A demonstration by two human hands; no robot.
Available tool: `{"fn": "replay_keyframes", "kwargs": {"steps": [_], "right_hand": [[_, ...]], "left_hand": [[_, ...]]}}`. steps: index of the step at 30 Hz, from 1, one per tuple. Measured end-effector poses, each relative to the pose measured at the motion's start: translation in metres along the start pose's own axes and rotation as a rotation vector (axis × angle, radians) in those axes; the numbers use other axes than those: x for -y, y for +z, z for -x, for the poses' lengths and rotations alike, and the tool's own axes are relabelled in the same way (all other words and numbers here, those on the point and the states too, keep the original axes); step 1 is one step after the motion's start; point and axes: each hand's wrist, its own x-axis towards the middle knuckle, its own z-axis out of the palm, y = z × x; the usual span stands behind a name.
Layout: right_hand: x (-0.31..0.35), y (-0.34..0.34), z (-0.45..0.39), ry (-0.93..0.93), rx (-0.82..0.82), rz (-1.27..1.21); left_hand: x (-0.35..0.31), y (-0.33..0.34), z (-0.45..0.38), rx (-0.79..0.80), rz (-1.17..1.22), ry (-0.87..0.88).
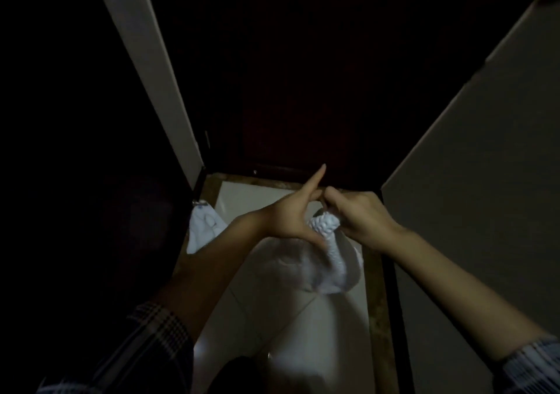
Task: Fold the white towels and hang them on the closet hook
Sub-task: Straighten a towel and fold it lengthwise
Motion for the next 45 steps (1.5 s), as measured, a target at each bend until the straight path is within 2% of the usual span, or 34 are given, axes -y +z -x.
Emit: {"fn": "replay_keyframes", "kwargs": {"steps": [3,5,7,9,11,14,23,29,30,33,35,39,42,45], "right_hand": [[0.025,-0.117,-0.038,-0.056,-0.089,0.055],[0.04,-0.183,-0.059,-0.102,-0.086,0.1],[0.055,-0.24,-0.076,-0.119,-0.047,0.081],[0.067,-0.286,-0.088,-0.101,-0.012,-0.061],[0.077,-0.321,-0.096,-0.074,-0.003,-0.215],[0.09,-0.354,-0.107,-0.1,-0.014,-0.284],[0.129,-0.394,-0.127,-0.248,-0.063,-0.241],[0.166,-0.389,-0.157,-0.333,-0.083,-0.161],[0.171,-0.384,-0.162,-0.343,-0.048,-0.213],[0.19,-0.363,-0.176,-0.367,0.127,-0.573],[0.207,-0.352,-0.183,-0.393,0.192,-0.749],[0.256,-0.339,-0.188,-0.474,0.23,-0.865],[0.295,-0.331,-0.178,-0.613,0.264,-0.853],[0.327,-0.324,-0.167,-0.665,0.306,-0.949]], "left_hand": [[-0.087,-0.054,0.019,-0.121,0.061,0.02],[-0.14,-0.089,0.03,-0.173,0.058,0.084],[-0.189,-0.12,0.042,-0.162,0.046,0.108],[-0.227,-0.142,0.056,-0.173,0.03,0.117],[-0.255,-0.157,0.069,-0.252,-0.006,0.149],[-0.284,-0.172,0.085,-0.364,-0.103,0.178],[-0.315,-0.178,0.137,-0.696,-0.252,0.09],[-0.315,-0.17,0.206,-0.878,-0.119,0.038],[-0.316,-0.168,0.22,-0.935,-0.108,0.038],[-0.32,-0.162,0.256,-1.098,-0.018,0.011],[-0.322,-0.158,0.28,-1.191,0.002,-0.056],[-0.326,-0.153,0.327,-1.184,0.028,-0.197],[-0.333,-0.14,0.358,-1.142,-0.125,-0.254],[-0.337,-0.118,0.387,-1.254,-0.239,-0.296]]}}
